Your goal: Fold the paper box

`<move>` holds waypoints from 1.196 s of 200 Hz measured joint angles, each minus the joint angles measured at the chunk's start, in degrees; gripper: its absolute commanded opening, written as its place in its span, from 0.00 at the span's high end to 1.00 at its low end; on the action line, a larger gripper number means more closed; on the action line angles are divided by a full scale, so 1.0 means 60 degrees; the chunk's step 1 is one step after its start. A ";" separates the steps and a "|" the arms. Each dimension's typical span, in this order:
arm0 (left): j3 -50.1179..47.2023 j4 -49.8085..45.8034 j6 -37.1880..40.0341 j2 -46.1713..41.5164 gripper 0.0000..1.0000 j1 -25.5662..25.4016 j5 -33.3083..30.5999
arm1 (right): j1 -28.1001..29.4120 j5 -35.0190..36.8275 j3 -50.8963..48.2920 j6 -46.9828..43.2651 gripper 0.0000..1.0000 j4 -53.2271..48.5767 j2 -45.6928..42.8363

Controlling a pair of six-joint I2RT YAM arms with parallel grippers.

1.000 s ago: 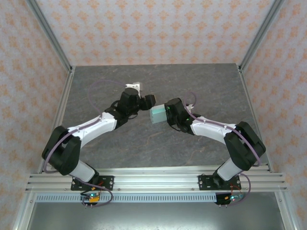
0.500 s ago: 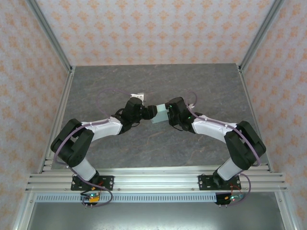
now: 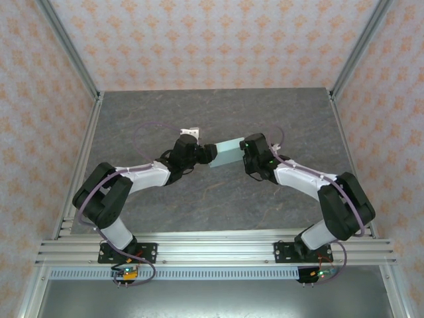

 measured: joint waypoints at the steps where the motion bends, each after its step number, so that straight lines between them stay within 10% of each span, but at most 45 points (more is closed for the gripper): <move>1: 0.0000 0.0004 0.0000 0.0000 0.37 0.0000 -0.0004 | -0.0004 -0.0015 0.0004 0.0000 0.26 0.0004 0.0000; 239: -0.0007 0.0470 0.0153 0.0211 0.37 0.0000 -0.0007 | -0.0794 -0.0310 0.1985 -0.1668 0.18 -0.2135 0.0441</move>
